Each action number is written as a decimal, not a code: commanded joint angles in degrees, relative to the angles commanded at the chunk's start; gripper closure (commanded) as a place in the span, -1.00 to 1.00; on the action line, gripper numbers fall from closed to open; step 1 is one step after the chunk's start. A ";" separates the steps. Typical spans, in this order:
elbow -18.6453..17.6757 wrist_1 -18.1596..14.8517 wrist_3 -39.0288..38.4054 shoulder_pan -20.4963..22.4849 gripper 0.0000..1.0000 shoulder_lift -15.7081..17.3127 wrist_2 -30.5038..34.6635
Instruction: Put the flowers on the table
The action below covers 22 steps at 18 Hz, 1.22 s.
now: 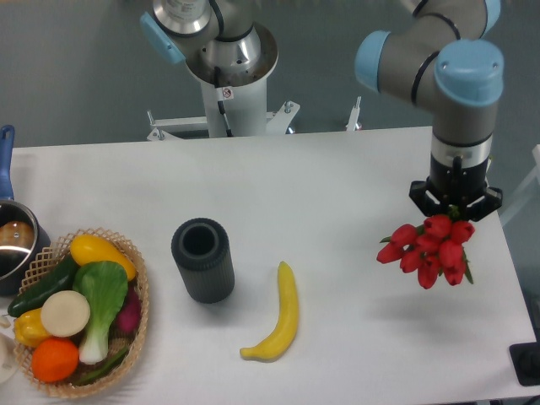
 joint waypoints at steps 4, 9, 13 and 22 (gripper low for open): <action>-0.17 -0.44 0.09 0.00 1.00 0.00 -0.09; -2.37 -0.26 0.00 -0.09 1.00 -0.70 -0.53; -2.90 0.18 -0.35 -1.58 0.51 -2.72 0.00; -3.78 1.32 -0.53 -1.67 -1.00 -2.64 -0.18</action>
